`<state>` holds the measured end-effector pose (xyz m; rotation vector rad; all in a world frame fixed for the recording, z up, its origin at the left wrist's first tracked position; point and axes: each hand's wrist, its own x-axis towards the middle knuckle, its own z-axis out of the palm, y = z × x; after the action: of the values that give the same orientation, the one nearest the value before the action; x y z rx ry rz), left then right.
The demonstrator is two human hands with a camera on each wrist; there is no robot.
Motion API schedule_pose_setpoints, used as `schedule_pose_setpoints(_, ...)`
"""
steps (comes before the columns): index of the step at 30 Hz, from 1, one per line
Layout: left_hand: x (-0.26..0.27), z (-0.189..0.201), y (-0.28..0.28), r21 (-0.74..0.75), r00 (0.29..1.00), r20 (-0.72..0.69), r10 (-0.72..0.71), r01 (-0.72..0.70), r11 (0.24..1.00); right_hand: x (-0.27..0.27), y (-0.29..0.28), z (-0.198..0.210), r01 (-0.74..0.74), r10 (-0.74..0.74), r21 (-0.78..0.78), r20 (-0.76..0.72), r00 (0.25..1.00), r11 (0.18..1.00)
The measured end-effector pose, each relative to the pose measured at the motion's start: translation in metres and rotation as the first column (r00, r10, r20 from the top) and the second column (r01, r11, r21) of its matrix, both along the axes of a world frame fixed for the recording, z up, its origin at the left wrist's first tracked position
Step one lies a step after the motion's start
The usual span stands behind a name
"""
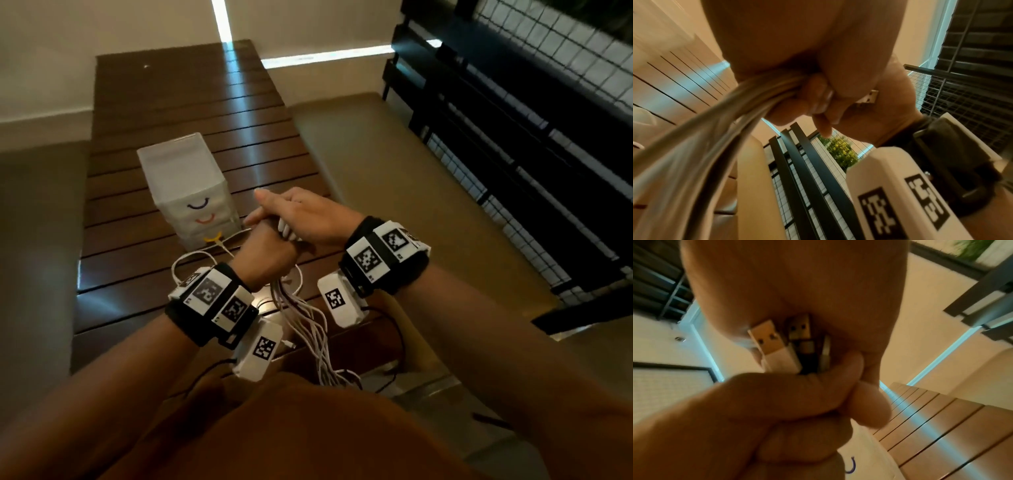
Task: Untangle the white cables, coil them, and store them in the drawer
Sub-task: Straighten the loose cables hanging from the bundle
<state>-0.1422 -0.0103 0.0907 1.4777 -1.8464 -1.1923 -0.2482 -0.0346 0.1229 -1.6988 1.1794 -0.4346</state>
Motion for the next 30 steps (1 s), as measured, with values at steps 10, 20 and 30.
schedule_pose_setpoints(10, 0.048, -0.008, 0.002, 0.203, 0.966, -0.02, 0.256, -0.247, 0.948, 0.057, -0.015, -0.023, -0.112, 0.116, -0.11, 0.025, 0.993, 0.988)
schedule_pose_setpoints(20, 0.097, -0.048, 0.025, 0.41, 0.844, -0.289, 0.451, -0.317, 0.855, 0.05, -0.034, -0.113, -0.294, 0.296, 0.043, -0.221, 0.929, 0.955)
schedule_pose_setpoints(30, 0.118, -0.065, 0.046, 0.494, 0.563, -0.396, 0.725, -0.535, 0.685, 0.042, -0.028, -0.2, -0.44, 0.37, 0.01, -0.558, 0.743, 0.898)
